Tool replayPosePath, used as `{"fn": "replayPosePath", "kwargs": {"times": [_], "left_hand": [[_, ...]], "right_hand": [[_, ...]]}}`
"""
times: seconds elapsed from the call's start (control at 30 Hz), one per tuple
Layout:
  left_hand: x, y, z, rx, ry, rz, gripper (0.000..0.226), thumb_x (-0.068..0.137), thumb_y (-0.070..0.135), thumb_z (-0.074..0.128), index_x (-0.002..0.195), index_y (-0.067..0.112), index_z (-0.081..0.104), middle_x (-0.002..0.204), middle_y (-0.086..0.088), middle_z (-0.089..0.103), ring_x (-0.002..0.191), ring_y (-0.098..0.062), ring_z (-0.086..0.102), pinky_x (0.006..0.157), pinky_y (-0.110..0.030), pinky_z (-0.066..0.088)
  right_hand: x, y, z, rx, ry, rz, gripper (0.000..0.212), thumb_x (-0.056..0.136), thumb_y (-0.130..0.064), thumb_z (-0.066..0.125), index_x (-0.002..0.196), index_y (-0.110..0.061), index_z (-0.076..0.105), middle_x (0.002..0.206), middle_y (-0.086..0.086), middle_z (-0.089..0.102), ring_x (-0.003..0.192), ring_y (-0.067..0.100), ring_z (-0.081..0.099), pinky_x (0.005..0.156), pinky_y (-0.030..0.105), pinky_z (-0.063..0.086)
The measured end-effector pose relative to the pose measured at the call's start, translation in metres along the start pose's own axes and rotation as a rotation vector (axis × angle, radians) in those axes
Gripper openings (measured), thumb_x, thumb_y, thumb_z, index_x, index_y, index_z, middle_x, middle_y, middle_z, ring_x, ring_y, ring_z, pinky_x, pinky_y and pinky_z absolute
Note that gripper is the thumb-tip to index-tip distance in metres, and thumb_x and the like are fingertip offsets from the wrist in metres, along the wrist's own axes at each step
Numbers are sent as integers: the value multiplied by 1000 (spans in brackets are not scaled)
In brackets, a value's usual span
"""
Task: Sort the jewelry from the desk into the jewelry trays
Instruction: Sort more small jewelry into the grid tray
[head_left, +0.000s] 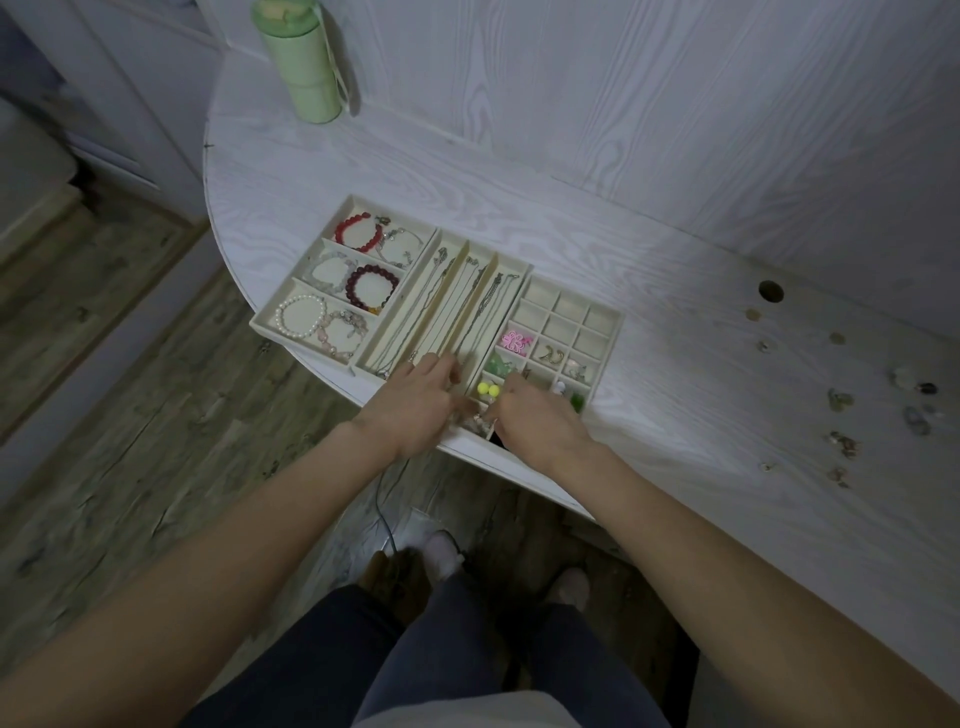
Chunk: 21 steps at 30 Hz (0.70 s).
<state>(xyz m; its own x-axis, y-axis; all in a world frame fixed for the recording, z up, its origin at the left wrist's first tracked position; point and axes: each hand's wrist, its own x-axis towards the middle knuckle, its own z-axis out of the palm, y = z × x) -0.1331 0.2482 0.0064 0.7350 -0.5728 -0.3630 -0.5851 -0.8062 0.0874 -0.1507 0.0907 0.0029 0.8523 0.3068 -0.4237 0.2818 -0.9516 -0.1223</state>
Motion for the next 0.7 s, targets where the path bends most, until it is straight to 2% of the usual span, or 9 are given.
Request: {"fn": "replayPosePath", "kwargs": {"times": [0.33,0.7], "left_hand": [[2,-1,-3,-22,20,11,42,90,18,50,130,30,54,134,-3,31,126,-19,27,100,-33,30],[2,1,-1,-17,7,-7,43,90,18,50,131,28,53,133,-3,31,125,-20,28,99,-33,30]], "right_hand": [[0,2,5,27,35,-2,31,91,-4,51,119,-8,64,114,11,48,92,28,58,65,34,42],[3,1,6,49,25,-7,32,93,-6,48,121,-6,62,114,12,48,91,29,58,66,37,45]]}}
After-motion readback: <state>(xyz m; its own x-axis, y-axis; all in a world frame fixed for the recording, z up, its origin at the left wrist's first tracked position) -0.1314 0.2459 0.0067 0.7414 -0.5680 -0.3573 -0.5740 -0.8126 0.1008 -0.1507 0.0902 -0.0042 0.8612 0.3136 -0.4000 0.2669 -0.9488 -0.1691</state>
